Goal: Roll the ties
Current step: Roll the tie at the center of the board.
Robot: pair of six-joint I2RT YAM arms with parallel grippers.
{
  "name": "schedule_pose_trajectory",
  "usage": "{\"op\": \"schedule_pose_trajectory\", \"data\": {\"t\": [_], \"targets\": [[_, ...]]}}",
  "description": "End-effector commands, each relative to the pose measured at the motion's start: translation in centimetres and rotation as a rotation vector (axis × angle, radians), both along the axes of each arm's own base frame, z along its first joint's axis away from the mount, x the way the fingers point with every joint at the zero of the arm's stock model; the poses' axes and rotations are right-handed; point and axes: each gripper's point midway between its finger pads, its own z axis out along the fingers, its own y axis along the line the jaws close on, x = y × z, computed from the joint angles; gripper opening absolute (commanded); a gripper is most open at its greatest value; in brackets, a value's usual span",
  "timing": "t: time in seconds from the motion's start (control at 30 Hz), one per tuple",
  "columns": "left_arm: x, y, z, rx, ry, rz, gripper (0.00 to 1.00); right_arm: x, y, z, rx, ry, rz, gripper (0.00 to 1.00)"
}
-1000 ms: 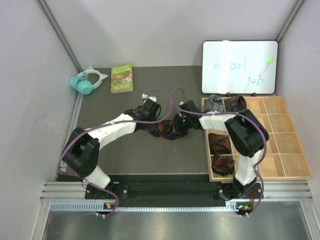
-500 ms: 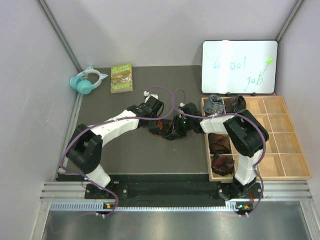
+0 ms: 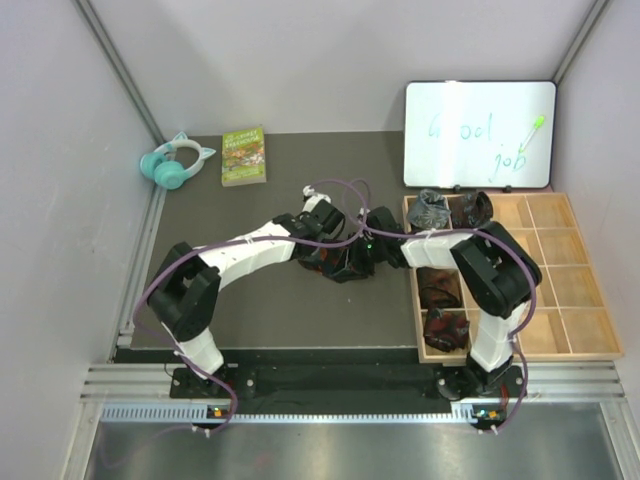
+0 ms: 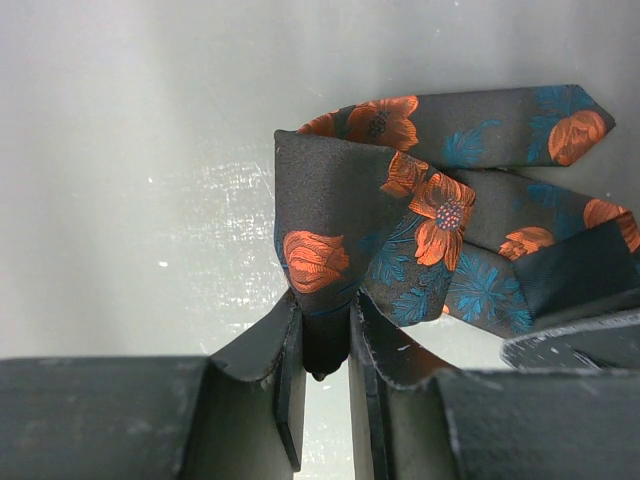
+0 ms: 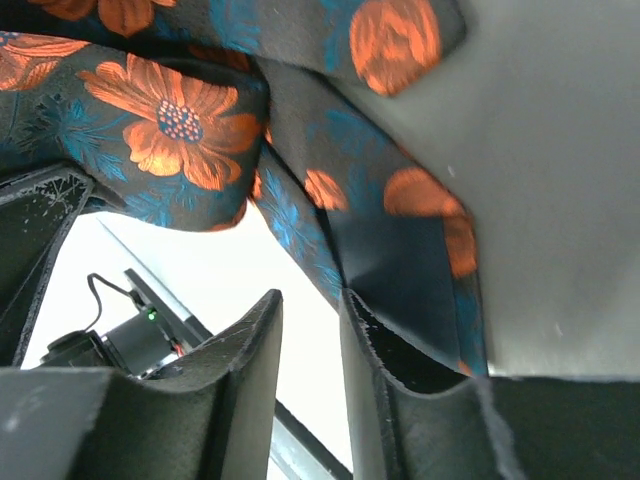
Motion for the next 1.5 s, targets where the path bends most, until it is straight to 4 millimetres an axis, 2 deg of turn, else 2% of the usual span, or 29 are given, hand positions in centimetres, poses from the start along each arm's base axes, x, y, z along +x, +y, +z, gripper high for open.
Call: {"op": "schedule_pose_trajectory", "data": {"t": [0.0, 0.2, 0.4, 0.43, 0.47, 0.57, 0.6, 0.67, 0.7, 0.9, 0.93, 1.2, 1.47], "targets": [[0.4, 0.5, 1.0, 0.108, -0.046, -0.004, 0.15, -0.4, -1.6, 2.4, -0.034, -0.047, -0.016, 0.32], [0.1, 0.1, 1.4, 0.177, -0.075, -0.033, 0.15, 0.5, -5.0, 4.3, -0.045, -0.083, -0.094, 0.36], [-0.5, -0.7, 1.4, 0.275, -0.094, -0.062, 0.15, 1.4, -10.2, 6.6, -0.06, -0.143, -0.256, 0.37], [-0.5, -0.9, 1.6, 0.28, -0.101, -0.063, 0.15, 1.0, -10.9, 6.5, -0.071, -0.136, -0.273, 0.37], [-0.7, -1.3, 1.6, 0.287, -0.106, -0.071, 0.15, 1.0, -11.4, 7.8, -0.063, -0.166, -0.291, 0.37], [-1.1, -1.7, 1.6, 0.325, -0.12, -0.085, 0.15, 0.9, -13.2, 8.6, -0.094, -0.184, -0.343, 0.41], [-1.1, -1.7, 1.3, 0.336, -0.119, -0.088, 0.15, 1.0, -13.9, 9.7, -0.095, -0.221, -0.369, 0.42], [-1.4, -2.1, 1.2, 0.35, -0.124, -0.096, 0.15, 0.5, -14.8, 10.0, -0.116, -0.227, -0.394, 0.45], [-1.4, -2.1, 1.1, 0.356, -0.123, -0.099, 0.15, 0.4, -15.4, 11.0, -0.11, -0.26, -0.417, 0.45], [-1.9, -3.0, 0.7, 0.39, -0.132, -0.116, 0.16, -0.9, -18.5, 12.2, -0.155, -0.304, -0.531, 0.52], [-2.0, -3.1, 0.7, 0.39, -0.134, -0.118, 0.15, -1.2, -18.8, 12.9, -0.147, -0.325, -0.547, 0.52], [-3.1, -5.2, -0.4, 0.441, -0.136, -0.172, 0.16, -2.1, -20.7, 14.5, -0.151, -0.385, -0.635, 0.57], [-4.4, -6.9, -2.2, 0.466, -0.119, -0.22, 0.16, -3.0, -20.7, 14.2, -0.165, -0.358, -0.615, 0.58]]}}
